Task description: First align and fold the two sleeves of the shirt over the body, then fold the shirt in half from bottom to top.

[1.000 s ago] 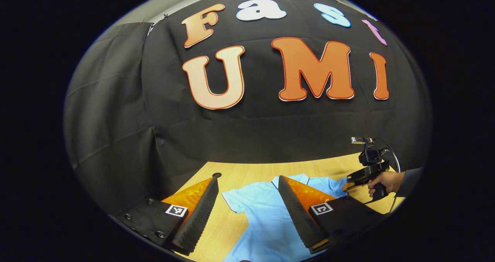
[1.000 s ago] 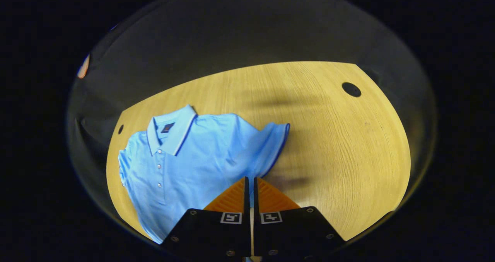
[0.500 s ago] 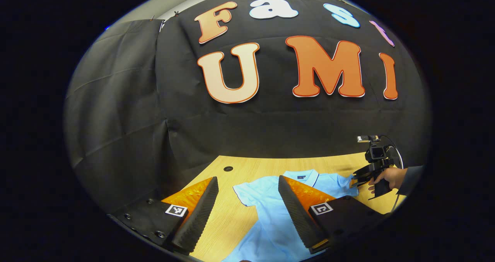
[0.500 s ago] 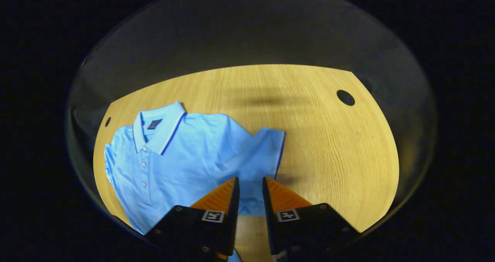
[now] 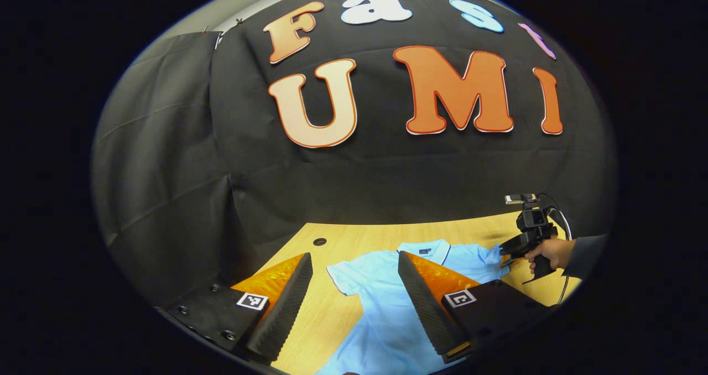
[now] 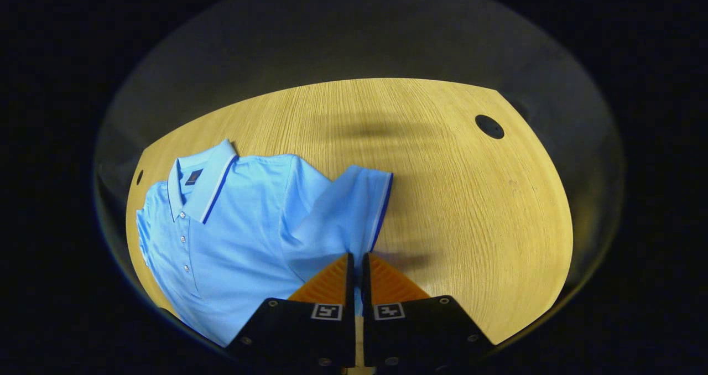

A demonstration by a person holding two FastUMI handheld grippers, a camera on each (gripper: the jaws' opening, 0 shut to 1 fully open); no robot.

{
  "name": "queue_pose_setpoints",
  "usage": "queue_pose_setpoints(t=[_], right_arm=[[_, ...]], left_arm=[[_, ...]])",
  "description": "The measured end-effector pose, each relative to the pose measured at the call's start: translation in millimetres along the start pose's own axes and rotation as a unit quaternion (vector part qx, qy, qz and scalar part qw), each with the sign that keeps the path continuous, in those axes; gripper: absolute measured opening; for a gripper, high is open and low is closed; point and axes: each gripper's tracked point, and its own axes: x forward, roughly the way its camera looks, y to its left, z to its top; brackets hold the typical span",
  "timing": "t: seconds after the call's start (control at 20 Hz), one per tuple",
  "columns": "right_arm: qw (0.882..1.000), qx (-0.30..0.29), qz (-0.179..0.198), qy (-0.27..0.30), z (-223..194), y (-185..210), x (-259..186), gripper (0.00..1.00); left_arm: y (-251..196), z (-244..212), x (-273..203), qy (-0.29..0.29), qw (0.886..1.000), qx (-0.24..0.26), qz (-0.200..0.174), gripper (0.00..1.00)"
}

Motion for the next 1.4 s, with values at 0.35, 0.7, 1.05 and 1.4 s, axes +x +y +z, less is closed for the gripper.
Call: queue_pose_setpoints(t=[0.35,0.7,1.05,1.4], right_arm=[[0.994,-0.007,0.087,-0.065,30,42,-32,0.02],[0.982,-0.076,0.149,-0.091,22,115,-51,0.02],[0.965,-0.144,0.204,-0.085,-6,155,-86,0.32],[0.968,-0.149,0.159,-0.123,-3,116,-123,0.75]], left_arm=[[-5,6,4,-0.005,1.000,0.012,-0.011,1.00],[18,-3,-2,0.002,1.000,0.001,0.006,1.00],[39,-34,33,0.049,0.997,-0.053,-0.006,1.00],[48,-84,84,0.149,0.984,-0.084,-0.048,1.00]])
